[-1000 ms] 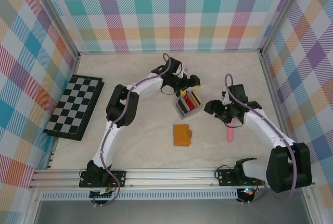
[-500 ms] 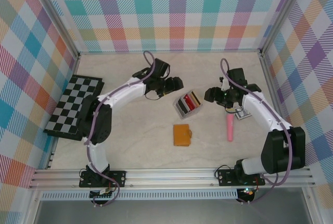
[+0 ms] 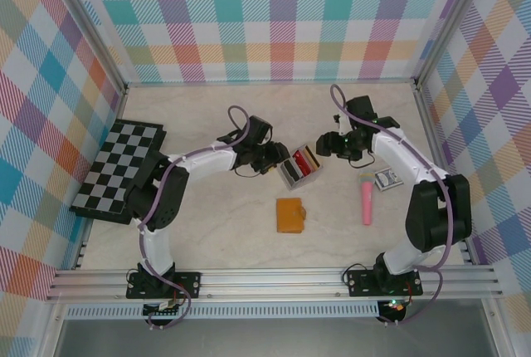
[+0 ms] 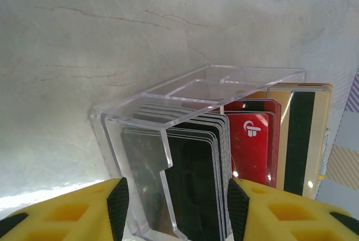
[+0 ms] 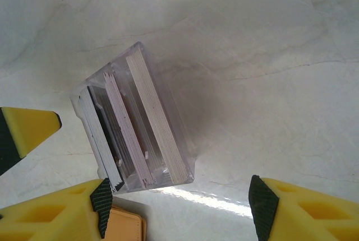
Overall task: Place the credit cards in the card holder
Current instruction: Pick up the credit card from the storage box.
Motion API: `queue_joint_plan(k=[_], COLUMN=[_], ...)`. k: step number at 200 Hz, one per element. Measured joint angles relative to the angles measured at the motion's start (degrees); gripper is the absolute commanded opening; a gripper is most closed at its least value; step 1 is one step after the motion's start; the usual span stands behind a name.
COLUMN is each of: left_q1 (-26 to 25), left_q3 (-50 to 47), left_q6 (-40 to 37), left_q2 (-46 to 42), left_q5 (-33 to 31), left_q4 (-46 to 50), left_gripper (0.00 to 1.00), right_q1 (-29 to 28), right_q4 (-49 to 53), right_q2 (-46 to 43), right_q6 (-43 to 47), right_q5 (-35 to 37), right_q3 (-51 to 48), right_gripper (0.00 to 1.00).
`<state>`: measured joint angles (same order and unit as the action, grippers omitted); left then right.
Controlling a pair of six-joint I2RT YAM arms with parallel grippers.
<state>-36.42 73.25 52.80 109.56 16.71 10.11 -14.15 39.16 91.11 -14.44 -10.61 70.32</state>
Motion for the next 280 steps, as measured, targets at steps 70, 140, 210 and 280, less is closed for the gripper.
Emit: queue_joint_plan(k=[70,140,210,280], left_q1=[-1.0,-1.3,-1.3,-1.3], left_q3=[-0.2,3.5,6.9,7.0], left_q6=[1.7,-2.0,-5.7,-6.0], left_q2=[3.1,5.4,7.2,7.2], left_q5=[0.1,-0.3,-0.2,-0.1], left_q4=[-1.2,2.1,5.3,5.4], left_gripper=[0.36,0.21,0.21,0.21], right_q1=[0.0,-2.5,-6.9,-8.1], right_q4=[1.1,3.9,7.4,9.2], right_q2=[2.1,5.3,10.1,14.8], right_q6=[0.4,3.0,5.5,5.5], right_q5=[0.1,2.8,9.1,13.5], right_q3=[1.8,5.0,9.3,11.0], right_gripper=[0.68,0.64,0.63,0.60])
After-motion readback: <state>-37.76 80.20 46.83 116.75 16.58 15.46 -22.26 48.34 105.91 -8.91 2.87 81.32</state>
